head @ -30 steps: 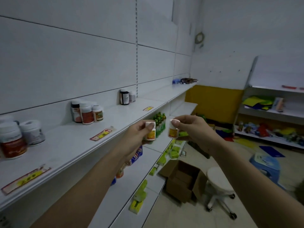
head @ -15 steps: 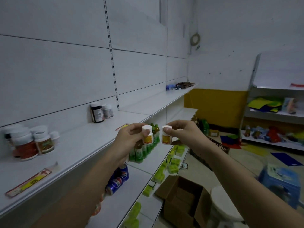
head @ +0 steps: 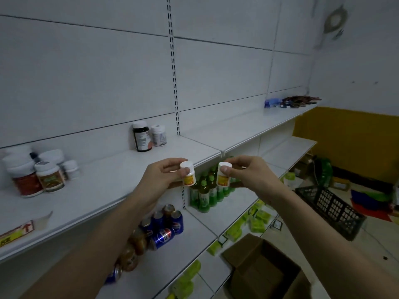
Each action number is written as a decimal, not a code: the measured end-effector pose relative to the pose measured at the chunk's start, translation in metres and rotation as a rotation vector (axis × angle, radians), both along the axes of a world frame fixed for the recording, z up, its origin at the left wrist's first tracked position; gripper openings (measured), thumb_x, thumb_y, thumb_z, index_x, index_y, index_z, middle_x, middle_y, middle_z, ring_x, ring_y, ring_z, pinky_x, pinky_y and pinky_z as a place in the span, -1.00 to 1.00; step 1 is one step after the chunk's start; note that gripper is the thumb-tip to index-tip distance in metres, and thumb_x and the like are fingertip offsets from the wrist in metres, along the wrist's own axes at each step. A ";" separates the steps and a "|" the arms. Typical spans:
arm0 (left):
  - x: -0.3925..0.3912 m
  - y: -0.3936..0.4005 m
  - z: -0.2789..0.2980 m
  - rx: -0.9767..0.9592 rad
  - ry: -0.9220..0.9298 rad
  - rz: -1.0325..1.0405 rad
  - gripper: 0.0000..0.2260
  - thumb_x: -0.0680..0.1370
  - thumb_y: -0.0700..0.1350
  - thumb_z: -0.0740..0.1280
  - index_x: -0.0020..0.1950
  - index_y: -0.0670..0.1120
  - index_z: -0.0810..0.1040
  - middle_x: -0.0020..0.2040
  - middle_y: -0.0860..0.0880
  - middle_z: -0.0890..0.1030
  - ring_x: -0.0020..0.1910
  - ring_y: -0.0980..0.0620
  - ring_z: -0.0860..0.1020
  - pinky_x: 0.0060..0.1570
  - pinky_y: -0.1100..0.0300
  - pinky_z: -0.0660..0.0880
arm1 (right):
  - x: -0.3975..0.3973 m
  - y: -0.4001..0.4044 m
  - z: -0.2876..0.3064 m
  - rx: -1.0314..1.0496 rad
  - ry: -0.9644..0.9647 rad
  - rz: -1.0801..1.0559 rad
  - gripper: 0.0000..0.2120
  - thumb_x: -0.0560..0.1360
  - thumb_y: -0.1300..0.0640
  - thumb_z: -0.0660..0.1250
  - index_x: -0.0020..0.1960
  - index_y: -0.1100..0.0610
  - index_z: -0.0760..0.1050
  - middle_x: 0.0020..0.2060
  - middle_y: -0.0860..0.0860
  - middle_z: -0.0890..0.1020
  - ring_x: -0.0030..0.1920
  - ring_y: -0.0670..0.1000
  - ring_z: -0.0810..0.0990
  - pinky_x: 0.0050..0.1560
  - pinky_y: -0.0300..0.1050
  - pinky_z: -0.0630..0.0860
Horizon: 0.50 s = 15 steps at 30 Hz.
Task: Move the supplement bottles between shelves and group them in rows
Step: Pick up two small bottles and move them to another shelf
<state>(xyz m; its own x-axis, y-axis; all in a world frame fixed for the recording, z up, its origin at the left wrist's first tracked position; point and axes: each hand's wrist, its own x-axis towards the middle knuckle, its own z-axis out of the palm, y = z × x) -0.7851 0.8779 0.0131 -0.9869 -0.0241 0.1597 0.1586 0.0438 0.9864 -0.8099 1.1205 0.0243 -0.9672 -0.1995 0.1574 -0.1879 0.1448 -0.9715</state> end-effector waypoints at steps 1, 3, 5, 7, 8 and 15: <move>-0.007 -0.005 -0.001 -0.005 0.002 0.036 -0.74 0.47 -0.18 0.47 0.15 -0.05 0.64 0.02 0.01 0.72 0.02 0.06 0.68 -0.12 0.28 0.60 | -0.014 -0.005 -0.002 -0.002 -0.002 0.018 -0.88 0.45 0.13 0.49 -0.02 0.09 0.66 -0.08 0.13 0.71 -0.09 0.08 0.72 -0.11 -0.03 0.69; -0.022 -0.015 -0.004 -0.015 0.003 0.109 -0.73 0.47 -0.18 0.47 0.15 -0.02 0.64 -0.01 0.06 0.72 -0.01 0.11 0.68 -0.15 0.31 0.59 | -0.044 -0.019 -0.006 0.014 -0.004 0.048 -0.82 0.44 0.11 0.51 0.03 0.09 0.66 -0.09 0.07 0.73 -0.07 0.08 0.72 -0.08 0.01 0.68; -0.038 -0.027 -0.007 -0.004 0.005 0.179 -0.73 0.47 -0.19 0.47 0.14 0.00 0.65 -0.01 0.05 0.72 -0.02 0.12 0.68 -0.16 0.33 0.59 | -0.071 -0.035 -0.008 0.027 0.013 0.092 -0.80 0.43 0.09 0.52 0.04 0.06 0.66 -0.08 0.07 0.72 -0.12 0.02 0.72 -0.21 -0.16 0.64; -0.056 -0.041 -0.011 -0.015 0.029 0.263 -0.73 0.45 -0.18 0.49 0.12 0.03 0.66 0.00 0.02 0.72 -0.02 0.12 0.68 -0.15 0.36 0.58 | -0.098 -0.054 -0.009 0.057 0.045 0.146 -0.83 0.44 0.08 0.51 0.02 0.03 0.67 -0.09 0.06 0.70 -0.19 -0.05 0.71 -0.28 -0.30 0.58; -0.062 -0.046 -0.011 -0.030 0.040 0.295 -0.73 0.45 -0.17 0.49 0.12 0.04 0.66 0.02 0.02 0.71 0.00 0.12 0.67 -0.10 0.34 0.58 | -0.109 -0.061 -0.008 0.065 0.057 0.165 -0.84 0.44 0.08 0.50 0.02 0.02 0.67 -0.08 0.05 0.70 -0.17 -0.06 0.71 -0.26 -0.30 0.59; -0.096 -0.073 -0.023 -0.131 0.029 0.482 -0.76 0.47 -0.13 0.47 -0.01 0.22 0.61 -0.11 0.27 0.64 -0.13 0.46 0.57 -0.05 0.38 0.43 | -0.182 -0.123 -0.006 0.109 0.133 0.390 -0.79 0.46 0.12 0.46 0.10 0.04 0.65 -0.08 -0.09 0.73 -0.05 -0.04 0.71 0.00 -0.09 0.66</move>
<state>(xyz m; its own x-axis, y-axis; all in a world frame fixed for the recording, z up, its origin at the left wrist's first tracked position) -0.8814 0.8045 -0.0095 -0.8636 -0.4541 0.2190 0.1169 0.2422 0.9632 -0.9915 0.9973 0.0179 -0.7891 -0.5684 0.2331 -0.3712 0.1388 -0.9181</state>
